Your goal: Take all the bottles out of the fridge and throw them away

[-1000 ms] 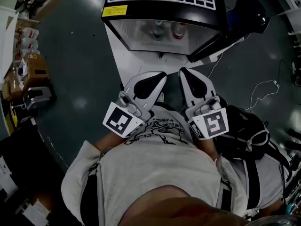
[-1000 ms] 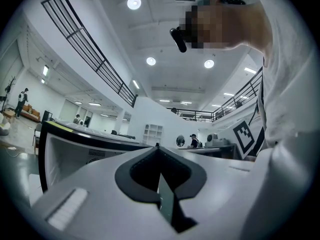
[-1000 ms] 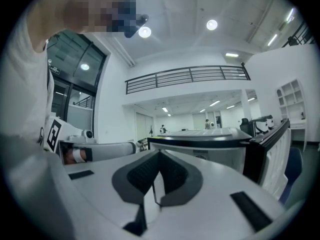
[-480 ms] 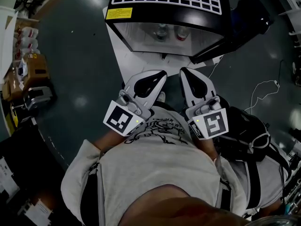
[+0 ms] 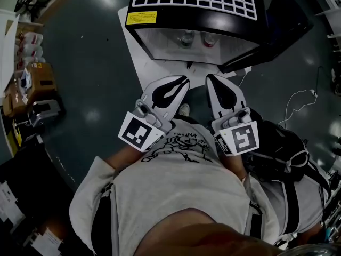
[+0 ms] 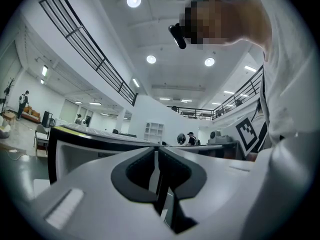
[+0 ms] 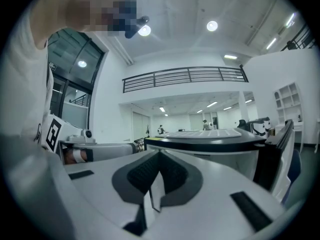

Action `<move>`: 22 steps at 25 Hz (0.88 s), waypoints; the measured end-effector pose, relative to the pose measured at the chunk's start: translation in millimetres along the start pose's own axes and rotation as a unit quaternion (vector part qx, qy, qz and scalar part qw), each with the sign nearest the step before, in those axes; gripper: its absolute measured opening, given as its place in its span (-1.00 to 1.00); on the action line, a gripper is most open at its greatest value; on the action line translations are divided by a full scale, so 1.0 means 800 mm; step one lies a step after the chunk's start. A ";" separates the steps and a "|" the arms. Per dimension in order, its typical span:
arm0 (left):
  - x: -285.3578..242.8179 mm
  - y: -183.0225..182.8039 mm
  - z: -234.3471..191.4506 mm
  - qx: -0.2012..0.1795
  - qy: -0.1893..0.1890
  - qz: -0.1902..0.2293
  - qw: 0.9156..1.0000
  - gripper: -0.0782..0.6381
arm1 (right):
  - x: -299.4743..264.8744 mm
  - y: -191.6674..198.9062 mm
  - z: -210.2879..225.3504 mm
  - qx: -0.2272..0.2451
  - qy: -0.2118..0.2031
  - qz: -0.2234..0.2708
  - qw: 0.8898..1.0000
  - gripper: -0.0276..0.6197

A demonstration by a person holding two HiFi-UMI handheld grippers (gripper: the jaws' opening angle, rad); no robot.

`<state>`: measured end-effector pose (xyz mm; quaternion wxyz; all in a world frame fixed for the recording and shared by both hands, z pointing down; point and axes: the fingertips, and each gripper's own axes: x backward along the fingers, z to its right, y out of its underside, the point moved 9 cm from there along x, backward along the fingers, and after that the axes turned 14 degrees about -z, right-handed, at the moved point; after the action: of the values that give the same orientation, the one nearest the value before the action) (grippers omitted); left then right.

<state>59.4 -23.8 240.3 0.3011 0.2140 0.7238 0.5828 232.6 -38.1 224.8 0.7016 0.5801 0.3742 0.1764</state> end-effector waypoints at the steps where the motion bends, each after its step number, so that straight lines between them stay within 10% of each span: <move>1: 0.000 0.001 -0.002 0.002 -0.001 -0.002 1.000 -0.75 | -0.001 0.000 -0.001 0.002 0.000 0.000 1.000 -0.89; 22: -0.031 0.037 -0.028 -0.014 -0.028 -0.009 0.999 -0.47 | -0.029 0.034 0.006 0.017 0.018 -0.010 1.000 -0.89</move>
<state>61.0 -49.9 276.6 0.3295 0.2199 0.7085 0.5841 226.1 -50.2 258.2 0.6863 0.5851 0.3956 0.1738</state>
